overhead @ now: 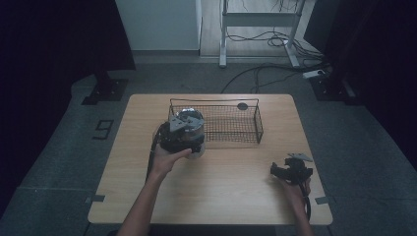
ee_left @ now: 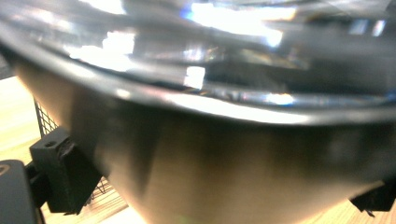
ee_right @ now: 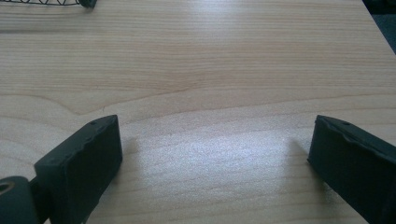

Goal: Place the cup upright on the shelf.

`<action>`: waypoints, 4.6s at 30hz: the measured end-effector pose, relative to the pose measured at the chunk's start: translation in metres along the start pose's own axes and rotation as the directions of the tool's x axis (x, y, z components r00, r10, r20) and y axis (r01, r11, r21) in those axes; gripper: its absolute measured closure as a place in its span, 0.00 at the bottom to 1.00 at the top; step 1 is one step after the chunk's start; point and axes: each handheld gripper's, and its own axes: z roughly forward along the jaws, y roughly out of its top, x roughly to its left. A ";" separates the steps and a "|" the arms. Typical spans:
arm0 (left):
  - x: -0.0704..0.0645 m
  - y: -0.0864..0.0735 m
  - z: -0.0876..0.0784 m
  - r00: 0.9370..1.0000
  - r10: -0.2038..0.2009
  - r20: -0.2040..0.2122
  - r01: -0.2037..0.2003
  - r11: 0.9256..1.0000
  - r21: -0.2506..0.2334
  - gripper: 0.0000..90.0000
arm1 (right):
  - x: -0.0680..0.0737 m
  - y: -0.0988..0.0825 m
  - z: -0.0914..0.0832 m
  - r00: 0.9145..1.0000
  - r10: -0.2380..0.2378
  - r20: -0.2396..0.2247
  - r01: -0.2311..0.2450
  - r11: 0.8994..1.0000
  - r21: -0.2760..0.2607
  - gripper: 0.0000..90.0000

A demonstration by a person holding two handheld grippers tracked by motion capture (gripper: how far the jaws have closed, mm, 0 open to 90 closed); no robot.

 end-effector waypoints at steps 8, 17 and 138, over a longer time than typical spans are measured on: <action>0.003 -0.001 0.005 1.000 -0.021 0.011 0.021 1.000 0.018 0.05 | 0.000 0.000 0.000 1.000 0.000 0.000 0.000 1.000 0.000 0.03; 0.004 0.002 0.007 1.000 -0.025 0.010 0.025 1.000 0.016 0.05 | 0.000 0.000 0.000 1.000 -0.002 0.000 0.002 1.000 0.000 0.03; 0.047 0.088 0.068 0.991 -0.106 -0.083 0.104 0.994 -0.021 0.05 | 0.000 0.000 0.000 1.000 -0.002 -0.002 0.002 1.000 -0.001 0.03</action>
